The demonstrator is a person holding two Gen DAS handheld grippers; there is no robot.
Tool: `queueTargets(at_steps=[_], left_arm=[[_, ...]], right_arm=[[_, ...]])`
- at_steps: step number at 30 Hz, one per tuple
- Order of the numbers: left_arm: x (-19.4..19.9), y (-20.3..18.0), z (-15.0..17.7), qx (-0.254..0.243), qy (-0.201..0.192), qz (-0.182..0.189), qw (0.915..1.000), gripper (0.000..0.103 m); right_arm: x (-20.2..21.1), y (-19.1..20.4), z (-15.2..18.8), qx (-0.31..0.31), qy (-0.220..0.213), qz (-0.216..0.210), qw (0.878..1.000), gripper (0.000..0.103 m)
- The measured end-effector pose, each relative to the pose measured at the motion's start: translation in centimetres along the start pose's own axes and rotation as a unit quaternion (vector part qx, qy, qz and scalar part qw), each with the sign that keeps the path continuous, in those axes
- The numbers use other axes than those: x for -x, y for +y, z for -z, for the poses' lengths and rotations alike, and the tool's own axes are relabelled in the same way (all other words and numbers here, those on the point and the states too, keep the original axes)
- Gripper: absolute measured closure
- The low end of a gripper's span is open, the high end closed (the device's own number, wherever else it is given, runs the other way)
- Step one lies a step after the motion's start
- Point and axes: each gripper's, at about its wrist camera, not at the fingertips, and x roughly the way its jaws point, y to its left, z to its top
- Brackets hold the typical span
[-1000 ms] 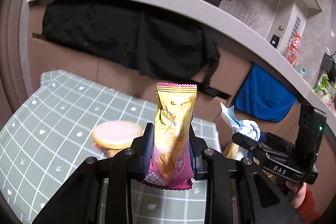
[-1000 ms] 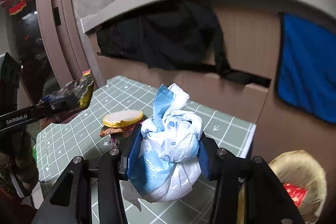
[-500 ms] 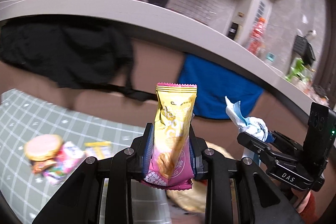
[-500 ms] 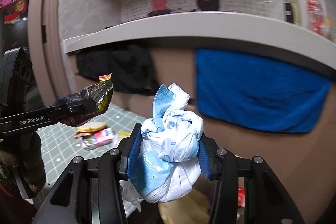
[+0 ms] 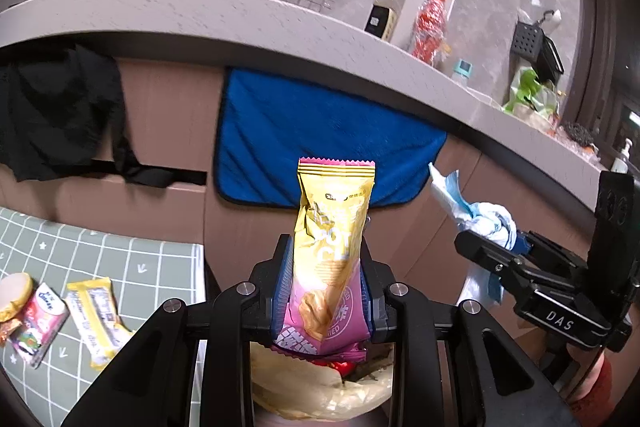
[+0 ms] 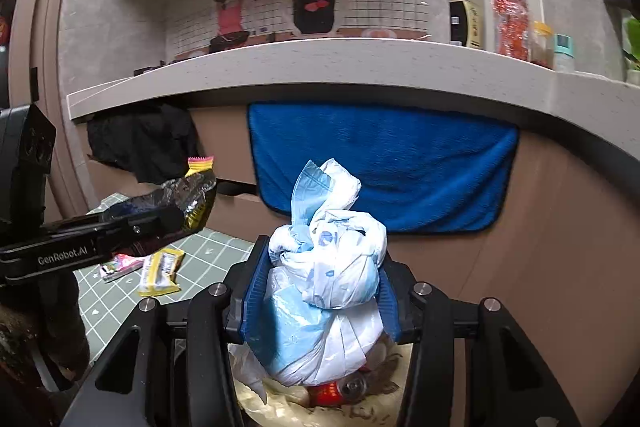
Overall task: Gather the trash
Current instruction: 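Carry the yellow packet and white-blue bundle over the bin and release both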
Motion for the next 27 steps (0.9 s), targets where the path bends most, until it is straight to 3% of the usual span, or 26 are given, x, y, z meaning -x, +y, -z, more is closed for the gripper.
queueTargets(at_steps=[12,27], left_arm=[[-2.6,-0.7,1.7,-0.005,0.026,-0.011,0.9996,0.073],[-5.0,-0.3,3.8,-0.015,0.055,-0.020,0.9982,0.073]], right_arm=[[-0.7,-2.8,1.9,-0.035,0.015,0.019,0.999,0.058],[-3.5,-3.7,4.0,-0.065,0.047,0.009,0.997,0.058]])
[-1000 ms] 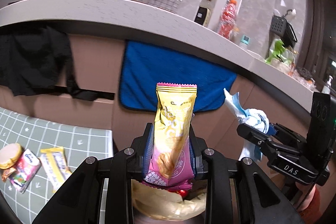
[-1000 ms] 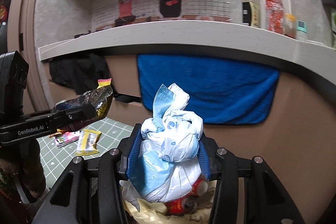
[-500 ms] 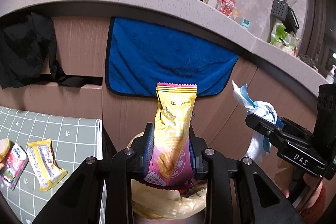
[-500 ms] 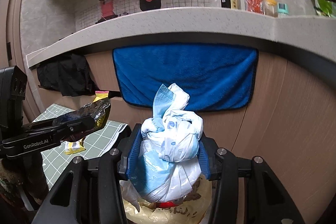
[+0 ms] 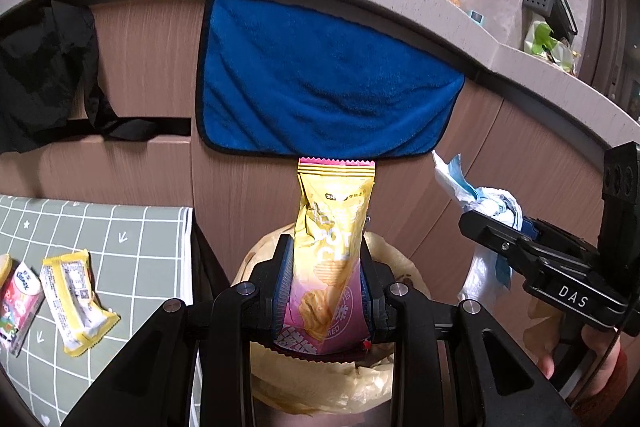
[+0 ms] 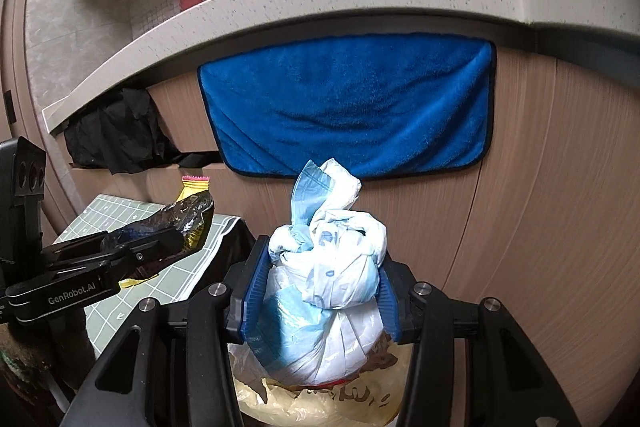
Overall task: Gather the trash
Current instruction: 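Carry the yellow packet and white-blue bundle over the bin and release both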
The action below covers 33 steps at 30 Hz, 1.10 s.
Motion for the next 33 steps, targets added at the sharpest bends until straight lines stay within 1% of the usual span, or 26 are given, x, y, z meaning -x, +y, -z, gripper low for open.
queueTargets(at_steps=[7,13,19,21,24,26,27,28,29,30,33], left_arm=[[-1.2,0.0,0.4,0.000,0.012,0.006,0.9999,0.073],[-2.2,0.5,0.8,0.010,0.026,0.006,0.9996,0.073],[-2.7,0.5,0.7,0.008,0.027,0.002,0.9996,0.073],[-2.8,0.5,0.7,0.001,0.024,0.003,0.9997,0.073],[-3.2,0.7,0.5,-0.013,0.016,0.018,0.9996,0.073],[-3.9,1.0,0.3,-0.016,0.020,0.049,0.9985,0.058],[-4.5,1.3,0.2,-0.013,0.032,0.059,0.9976,0.040],[-4.8,1.7,0.0,-0.008,0.041,0.065,0.9970,0.026],[-5.1,2.1,-0.1,0.004,0.048,0.073,0.9962,0.022],[-5.1,2.6,-0.3,0.014,0.050,0.074,0.9959,0.020],[-3.8,3.6,-1.0,0.022,0.036,0.062,0.9972,0.019]], right_arm=[[-0.9,-0.6,0.6,-0.008,0.010,0.004,1.000,0.058],[-1.7,-0.9,1.0,-0.016,0.022,0.004,1.000,0.058],[-2.5,-1.3,0.7,-0.022,0.031,0.006,0.999,0.058],[-2.9,-1.4,0.7,-0.025,0.034,0.009,0.999,0.057],[-3.2,-1.7,0.9,-0.032,0.040,0.009,0.999,0.056],[-3.5,-1.9,1.2,-0.038,0.040,0.006,0.998,0.055],[-3.6,-2.1,1.3,-0.042,0.040,0.002,0.998,0.053],[-3.7,-2.3,1.4,-0.048,0.042,-0.002,0.998,0.047],[-3.8,-2.5,1.5,-0.052,0.043,0.001,0.998,0.043],[-3.9,-2.6,1.6,-0.057,0.043,0.007,0.997,0.043],[-3.6,-2.8,1.7,-0.065,0.041,0.008,0.997,0.040]])
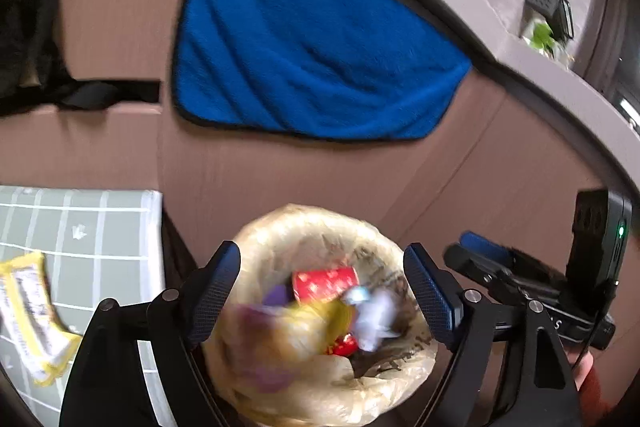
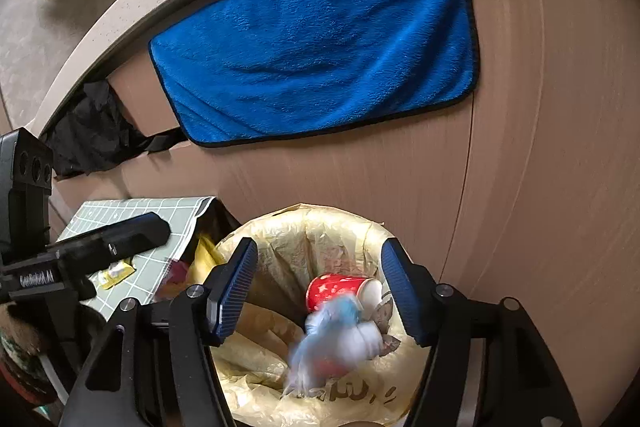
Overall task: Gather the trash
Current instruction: 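Carry the yellow packet and white-blue bundle over the bin and release both, then grasp the yellow-rimmed round scrubber pad with the right gripper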
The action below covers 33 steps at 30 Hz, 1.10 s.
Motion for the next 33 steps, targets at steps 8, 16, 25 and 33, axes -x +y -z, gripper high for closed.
queueTargets(at_steps=[8,16,25,33], left_arm=[[7.9,4.5,-1.4,-0.008,-0.077,-0.086,0.9932,0.017],[17.0,14.6,0.0,0.026,-0.109,-0.177,0.9778,0.016],[23.2,27.0,4.2,0.163,-0.076,-0.178,0.9676,0.016],[21.1,27.6,9.1,0.195,0.004,-0.110,0.9745,0.016]], right_arm=[[2.2,3.1,-0.7,0.036,-0.026,0.035,0.998,0.040],[2.0,8.4,-1.4,0.063,-0.032,-0.007,0.998,0.042],[-1.3,16.5,-0.4,0.076,-0.008,-0.092,0.993,0.049],[-4.5,22.6,0.7,0.113,0.035,-0.142,0.983,0.049]])
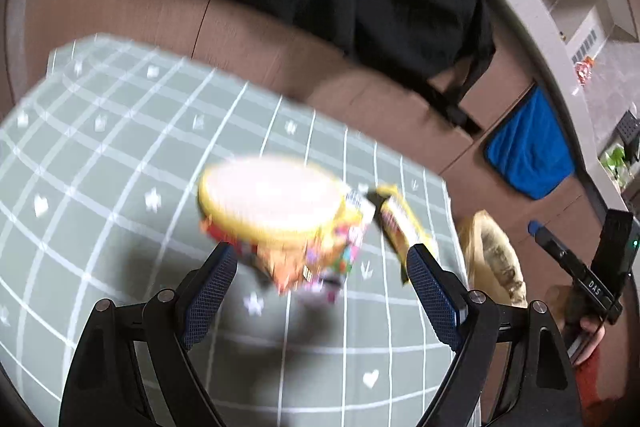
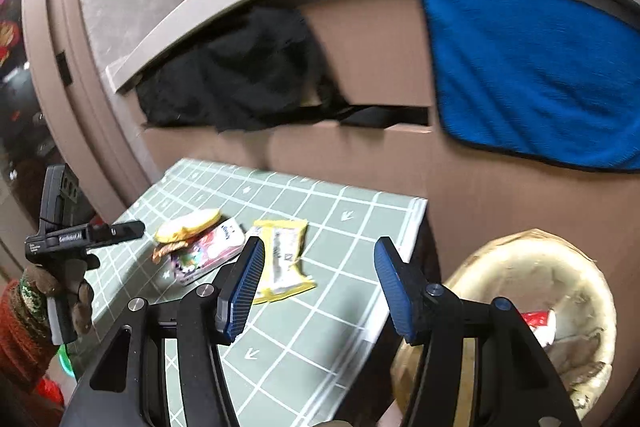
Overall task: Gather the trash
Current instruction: 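Grasp the yellow-rimmed round scrubber pad with the right gripper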
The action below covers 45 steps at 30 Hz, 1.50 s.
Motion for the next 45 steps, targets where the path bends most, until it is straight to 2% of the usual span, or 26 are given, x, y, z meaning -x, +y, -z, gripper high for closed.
queueTargets(at_steps=[2,5,8,12,16,21,25,30,34,37,38,43,45], left_arm=[[-0.3,0.7,0.5,0.029,0.000,0.006,0.9996,0.016],[-0.9,1.6,0.7,0.067,-0.019,-0.010,0.9975,0.016],[-2.2,1.7,0.2,0.090,-0.016,-0.023,0.9956,0.016],[-3.6,0.8,-0.4,0.061,-0.018,-0.073,0.9953,0.016],[-3.1,0.4,-0.5,0.009,-0.031,-0.143,0.9892,0.016],[-0.9,2.4,0.6,-0.016,-0.039,-0.186,0.9817,0.016],[1.4,4.5,1.2,-0.003,-0.050,-0.178,0.9827,0.016],[4.5,5.9,1.7,0.023,-0.075,-0.147,0.9860,0.016],[6.7,6.7,2.2,0.032,-0.090,-0.126,0.9874,0.016],[8.3,7.6,2.6,0.032,-0.098,-0.099,0.9898,0.016],[8.7,7.8,2.8,0.032,-0.101,-0.097,0.9896,0.016],[10.6,9.6,3.3,0.043,-0.101,-0.095,0.9894,0.016],[11.1,10.2,3.4,0.053,-0.109,-0.087,0.9888,0.016]], right_arm=[[-0.8,0.9,0.3,0.012,0.010,-0.004,1.000,0.049],[-1.5,1.2,0.9,0.012,0.024,-0.013,1.000,0.049],[-2.1,1.1,1.6,0.007,0.036,-0.018,0.999,0.049],[-2.6,0.5,2.7,-0.005,0.052,-0.023,0.998,0.049],[-2.5,-0.1,3.8,-0.015,0.060,-0.021,0.998,0.049],[-2.7,0.1,4.3,-0.007,0.065,-0.027,0.997,0.048],[-3.9,2.2,3.7,0.010,0.064,-0.052,0.997,0.047],[-6.8,6.3,2.7,0.031,0.074,-0.089,0.993,0.047],[-10.7,11.4,0.5,0.074,0.084,-0.125,0.986,0.046],[-14.6,14.0,-1.2,0.080,0.101,-0.145,0.981,0.045],[-15.7,14.3,-1.5,0.077,0.106,-0.146,0.981,0.045],[-22.0,14.8,-2.3,0.052,0.142,-0.095,0.984,0.045],[-23.5,14.9,-2.3,0.039,0.157,-0.107,0.981,0.043]])
